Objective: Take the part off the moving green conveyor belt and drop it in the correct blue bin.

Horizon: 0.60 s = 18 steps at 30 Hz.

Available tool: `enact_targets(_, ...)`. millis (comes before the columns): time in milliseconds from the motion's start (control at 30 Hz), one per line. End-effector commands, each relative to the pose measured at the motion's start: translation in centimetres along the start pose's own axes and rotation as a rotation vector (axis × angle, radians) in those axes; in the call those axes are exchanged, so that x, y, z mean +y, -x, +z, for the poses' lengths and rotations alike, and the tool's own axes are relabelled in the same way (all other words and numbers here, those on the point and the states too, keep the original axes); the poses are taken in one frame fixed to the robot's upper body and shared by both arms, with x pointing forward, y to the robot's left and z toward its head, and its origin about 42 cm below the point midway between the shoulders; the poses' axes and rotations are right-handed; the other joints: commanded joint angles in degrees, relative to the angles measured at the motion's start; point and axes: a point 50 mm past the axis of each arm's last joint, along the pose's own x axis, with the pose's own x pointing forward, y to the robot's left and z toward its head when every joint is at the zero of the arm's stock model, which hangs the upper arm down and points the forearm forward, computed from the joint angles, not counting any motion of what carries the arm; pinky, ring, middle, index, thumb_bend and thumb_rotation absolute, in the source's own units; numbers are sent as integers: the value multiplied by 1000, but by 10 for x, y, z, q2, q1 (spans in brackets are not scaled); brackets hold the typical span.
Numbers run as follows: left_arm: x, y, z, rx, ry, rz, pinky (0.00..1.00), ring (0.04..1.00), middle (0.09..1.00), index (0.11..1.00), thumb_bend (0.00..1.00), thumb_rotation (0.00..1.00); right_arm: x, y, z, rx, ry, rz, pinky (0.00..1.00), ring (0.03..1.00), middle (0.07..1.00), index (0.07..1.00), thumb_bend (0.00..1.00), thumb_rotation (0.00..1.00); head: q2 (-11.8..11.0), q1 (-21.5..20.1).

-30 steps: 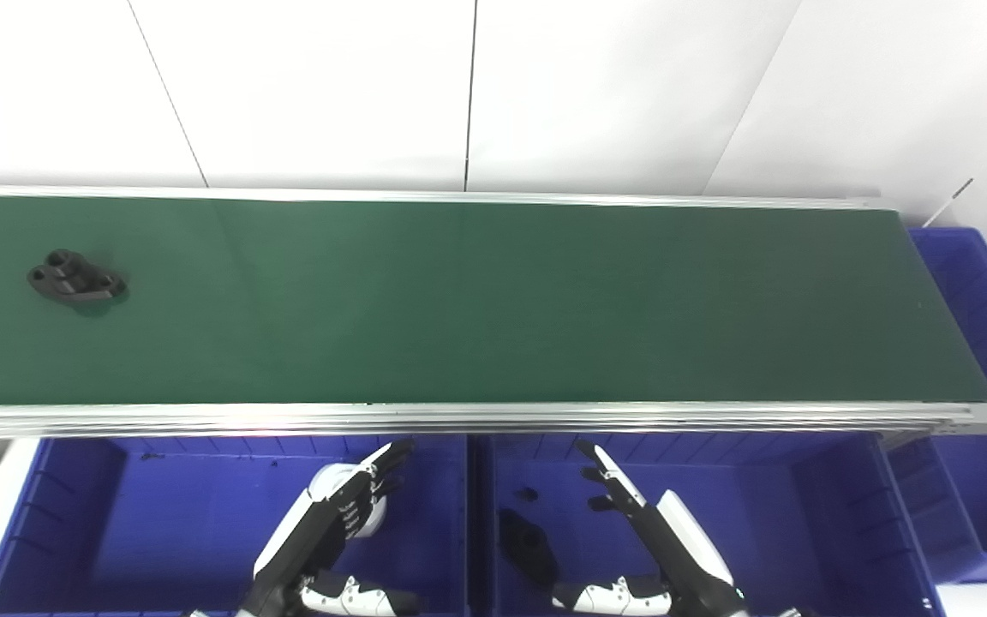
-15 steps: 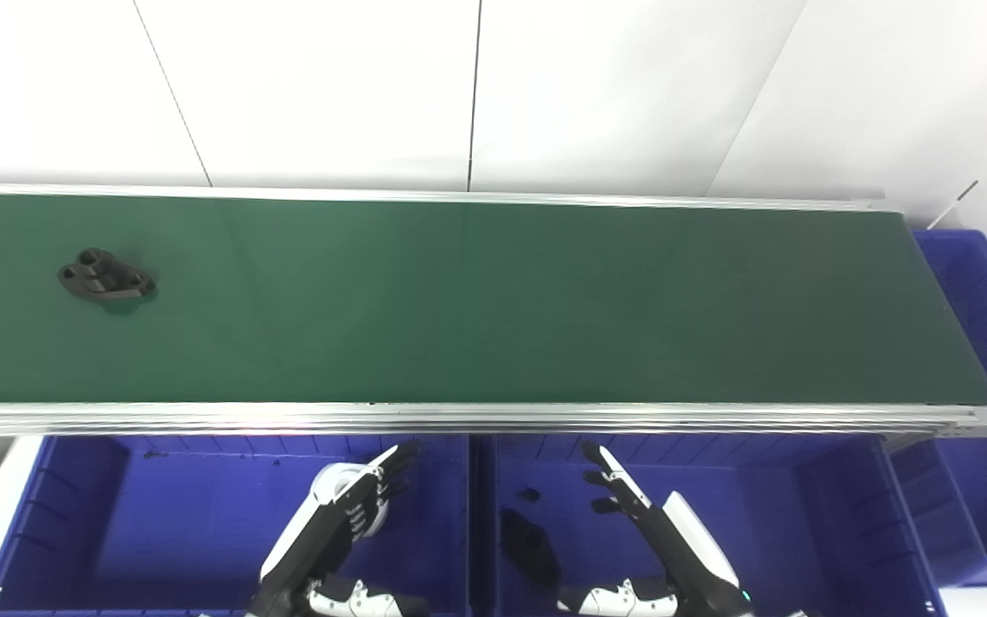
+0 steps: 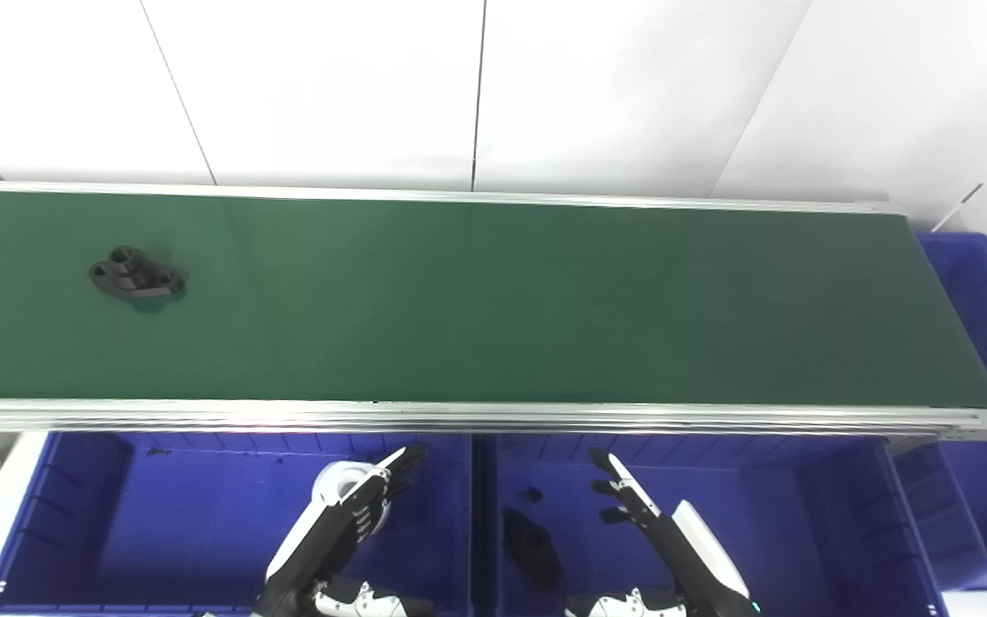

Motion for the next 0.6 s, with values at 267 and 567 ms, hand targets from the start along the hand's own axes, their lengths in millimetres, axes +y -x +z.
enact_targets(267,-24,-17,-8,-12,1,13,894,945,952,895,898,278,-15,5,-27,-55,23,-26,816,938,999,1000,894,538,-92,109)
enact_targets(567,-28,-22,-16,19,-15,36,819,896,922,872,910,256,-16,4,-35,-21,16,-4,838,958,1000,1000,887,490,-133,99)
